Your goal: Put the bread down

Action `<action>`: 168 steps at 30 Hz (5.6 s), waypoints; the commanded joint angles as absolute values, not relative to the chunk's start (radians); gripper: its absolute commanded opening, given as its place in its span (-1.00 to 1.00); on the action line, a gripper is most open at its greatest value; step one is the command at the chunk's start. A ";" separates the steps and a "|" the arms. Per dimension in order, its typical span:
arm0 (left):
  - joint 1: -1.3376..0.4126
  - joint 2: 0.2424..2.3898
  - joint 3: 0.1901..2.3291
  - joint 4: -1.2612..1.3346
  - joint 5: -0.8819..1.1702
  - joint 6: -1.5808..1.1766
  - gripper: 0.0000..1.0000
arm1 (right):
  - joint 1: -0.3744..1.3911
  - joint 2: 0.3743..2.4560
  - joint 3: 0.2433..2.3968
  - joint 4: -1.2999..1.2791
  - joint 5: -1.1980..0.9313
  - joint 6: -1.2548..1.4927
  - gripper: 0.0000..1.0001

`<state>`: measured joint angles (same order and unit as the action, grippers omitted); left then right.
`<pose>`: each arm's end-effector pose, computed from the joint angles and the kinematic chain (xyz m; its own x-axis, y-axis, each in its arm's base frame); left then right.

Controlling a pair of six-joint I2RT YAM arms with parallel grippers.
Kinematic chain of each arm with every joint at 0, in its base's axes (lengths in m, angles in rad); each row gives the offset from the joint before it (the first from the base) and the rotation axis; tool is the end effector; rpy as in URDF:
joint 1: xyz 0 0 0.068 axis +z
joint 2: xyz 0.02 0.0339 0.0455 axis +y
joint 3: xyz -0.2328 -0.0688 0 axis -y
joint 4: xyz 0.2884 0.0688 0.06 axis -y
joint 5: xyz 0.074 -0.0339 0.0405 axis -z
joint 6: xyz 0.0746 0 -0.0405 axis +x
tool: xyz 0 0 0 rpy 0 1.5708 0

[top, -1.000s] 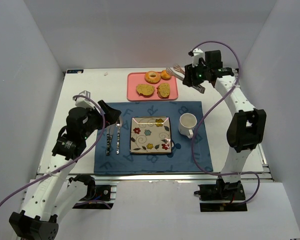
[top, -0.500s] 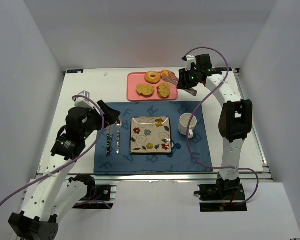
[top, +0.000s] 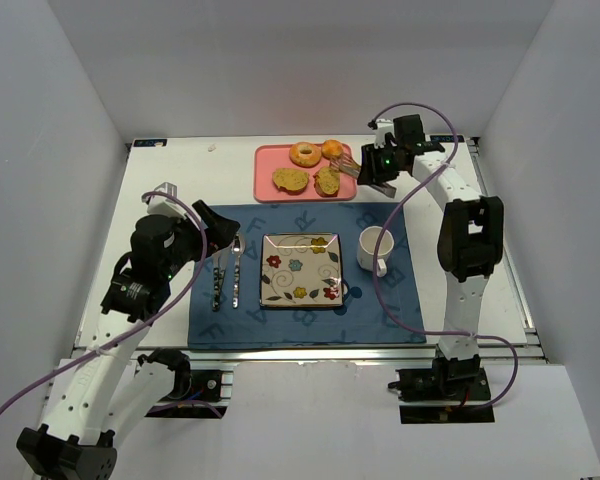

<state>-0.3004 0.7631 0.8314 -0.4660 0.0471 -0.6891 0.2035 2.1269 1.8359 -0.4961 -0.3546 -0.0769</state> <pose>0.2591 -0.0839 0.2964 -0.4998 -0.5101 -0.7000 0.0249 0.7994 -0.6003 0.5217 0.1341 0.1840 -0.6586 -0.2095 -0.7227 -0.4816 0.8553 0.1910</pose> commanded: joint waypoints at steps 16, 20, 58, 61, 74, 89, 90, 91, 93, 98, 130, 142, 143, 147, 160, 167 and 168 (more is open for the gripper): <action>-0.299 0.769 0.859 -0.453 0.041 -0.703 0.96 | 0.186 2.209 1.850 -0.480 -0.449 -0.032 -0.09; -0.301 0.765 0.861 -0.449 0.043 -0.706 0.96 | 0.181 2.198 1.842 -0.480 -0.486 -0.022 -0.26; -0.301 0.747 0.830 -0.400 0.067 -0.704 0.96 | 0.385 1.715 1.476 -0.831 -0.763 -0.343 -0.69; -0.299 0.744 0.827 -0.403 0.071 -0.703 0.96 | 0.437 1.695 1.416 -0.877 -0.736 -0.426 -0.69; -0.299 0.724 0.819 -0.417 0.064 -0.699 0.96 | 0.459 1.721 1.419 -0.879 -0.664 -0.417 -0.06; -0.299 0.703 0.808 -0.426 0.054 -0.700 0.96 | 0.321 1.824 1.722 -0.824 -0.715 -0.223 -0.04; -0.301 0.706 0.810 -0.426 0.054 -0.698 0.96 | 0.304 1.838 1.745 -0.793 -0.694 -0.198 -0.04; -0.301 0.706 0.811 -0.426 0.054 -0.698 0.96 | 0.286 1.867 1.768 -0.778 -0.686 -0.180 -0.03; -0.301 0.712 0.813 -0.426 0.057 -0.696 0.96 | 0.241 1.900 1.844 -0.740 -0.635 -0.134 -0.03; -0.301 0.724 0.813 -0.416 0.060 -0.699 0.96 | 0.166 2.035 1.969 -0.640 -0.510 -0.023 -0.05; -0.301 0.816 0.819 -0.374 0.083 -0.710 0.96 | 0.179 2.384 2.247 -0.491 -0.379 0.038 0.29; -0.299 0.810 0.810 -0.384 0.078 -0.712 0.96 | 0.196 2.413 2.249 -0.486 -0.351 0.035 0.29; -0.301 0.810 0.810 -0.383 0.078 -0.712 0.96 | 0.198 2.414 2.249 -0.486 -0.350 0.037 0.29; -0.301 0.815 0.813 -0.383 0.077 -0.712 0.96 | 0.201 2.421 2.249 -0.485 -0.345 0.035 0.30; -0.301 0.815 0.824 -0.394 0.074 -0.712 0.96 | 0.204 2.457 2.261 -0.480 -0.322 0.029 0.25; -0.301 0.815 0.833 -0.403 0.071 -0.713 0.96 | 0.206 2.461 2.273 -0.474 -0.348 0.029 -0.15; -0.301 0.813 0.834 -0.405 0.069 -0.713 0.96 | 0.204 2.453 2.270 -0.474 -0.351 0.029 -0.19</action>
<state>-0.3004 0.8211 0.8104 -0.3935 0.0681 -0.7181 0.2028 2.4619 2.2230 -0.5194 -0.3382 0.0319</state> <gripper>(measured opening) 0.976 0.436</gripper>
